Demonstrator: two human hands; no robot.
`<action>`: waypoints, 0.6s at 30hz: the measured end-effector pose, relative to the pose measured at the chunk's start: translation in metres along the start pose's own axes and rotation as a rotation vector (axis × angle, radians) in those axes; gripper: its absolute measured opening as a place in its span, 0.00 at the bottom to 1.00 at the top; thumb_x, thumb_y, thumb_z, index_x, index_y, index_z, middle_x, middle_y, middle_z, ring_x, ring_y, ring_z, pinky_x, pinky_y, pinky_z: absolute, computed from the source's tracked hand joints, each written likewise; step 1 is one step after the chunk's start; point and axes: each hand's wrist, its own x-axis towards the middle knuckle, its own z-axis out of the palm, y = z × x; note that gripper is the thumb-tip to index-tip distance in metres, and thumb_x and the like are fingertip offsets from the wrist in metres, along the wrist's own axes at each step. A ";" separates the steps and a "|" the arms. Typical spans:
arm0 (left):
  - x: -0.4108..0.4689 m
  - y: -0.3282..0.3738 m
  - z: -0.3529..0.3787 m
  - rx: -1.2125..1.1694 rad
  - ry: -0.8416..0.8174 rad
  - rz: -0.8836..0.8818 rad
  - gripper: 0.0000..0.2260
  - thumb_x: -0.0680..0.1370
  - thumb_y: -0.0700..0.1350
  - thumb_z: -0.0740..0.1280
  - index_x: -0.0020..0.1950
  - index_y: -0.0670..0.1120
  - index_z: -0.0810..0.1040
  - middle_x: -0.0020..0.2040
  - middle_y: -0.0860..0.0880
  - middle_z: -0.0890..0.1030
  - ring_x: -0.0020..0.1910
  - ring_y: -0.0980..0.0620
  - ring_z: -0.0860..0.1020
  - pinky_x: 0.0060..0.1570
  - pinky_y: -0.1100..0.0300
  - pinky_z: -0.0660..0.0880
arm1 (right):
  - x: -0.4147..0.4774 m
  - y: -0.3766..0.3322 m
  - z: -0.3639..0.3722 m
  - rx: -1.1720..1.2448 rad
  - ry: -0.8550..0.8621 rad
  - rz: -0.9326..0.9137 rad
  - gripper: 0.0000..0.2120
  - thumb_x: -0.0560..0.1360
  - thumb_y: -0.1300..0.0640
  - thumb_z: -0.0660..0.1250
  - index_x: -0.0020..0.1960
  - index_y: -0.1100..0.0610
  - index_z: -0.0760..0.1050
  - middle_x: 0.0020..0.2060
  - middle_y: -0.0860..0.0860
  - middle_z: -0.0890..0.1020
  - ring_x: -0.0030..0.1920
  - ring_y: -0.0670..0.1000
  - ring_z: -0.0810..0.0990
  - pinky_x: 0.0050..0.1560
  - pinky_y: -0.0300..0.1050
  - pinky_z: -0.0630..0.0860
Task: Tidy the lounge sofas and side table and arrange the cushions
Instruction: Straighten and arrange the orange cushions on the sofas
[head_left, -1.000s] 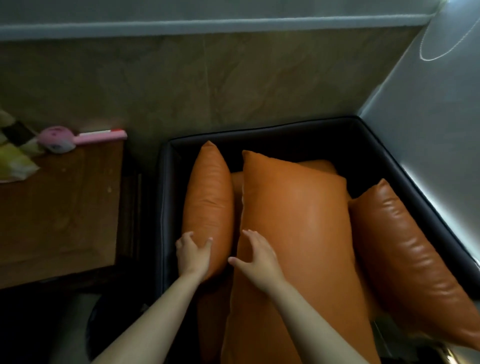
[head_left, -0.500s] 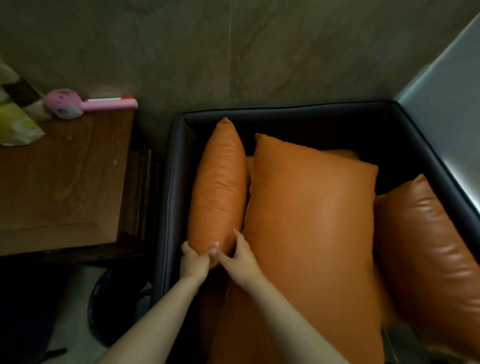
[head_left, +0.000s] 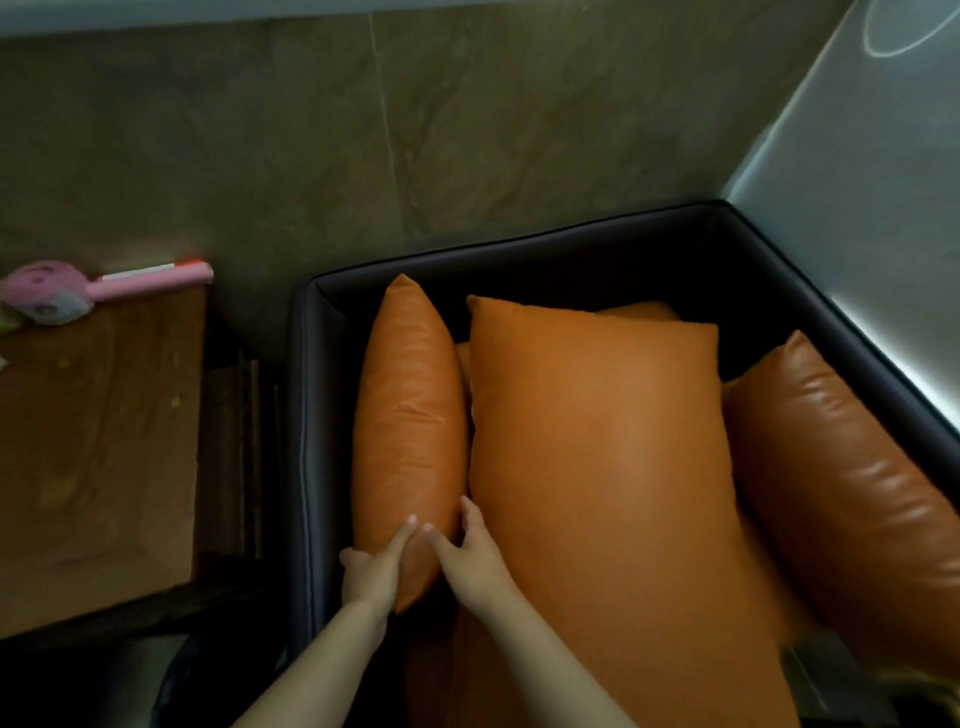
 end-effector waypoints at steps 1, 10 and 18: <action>0.003 -0.001 -0.001 0.006 -0.003 0.002 0.46 0.66 0.61 0.76 0.72 0.39 0.59 0.63 0.38 0.75 0.56 0.39 0.78 0.59 0.45 0.76 | 0.002 0.001 0.004 -0.005 0.012 -0.004 0.38 0.78 0.44 0.65 0.79 0.53 0.48 0.77 0.52 0.57 0.76 0.51 0.58 0.75 0.48 0.59; 0.011 -0.009 -0.006 0.007 -0.014 0.055 0.42 0.64 0.61 0.77 0.68 0.39 0.68 0.60 0.39 0.78 0.52 0.41 0.80 0.54 0.46 0.79 | 0.003 0.020 0.025 -0.202 0.148 -0.105 0.33 0.79 0.48 0.65 0.78 0.52 0.53 0.77 0.52 0.57 0.76 0.50 0.58 0.73 0.40 0.55; -0.011 -0.030 -0.004 -0.020 0.004 0.010 0.33 0.71 0.54 0.75 0.67 0.38 0.67 0.60 0.38 0.77 0.53 0.39 0.79 0.44 0.53 0.75 | -0.019 0.032 0.033 -0.185 0.196 -0.078 0.30 0.80 0.53 0.63 0.78 0.51 0.54 0.77 0.52 0.59 0.75 0.52 0.60 0.75 0.46 0.59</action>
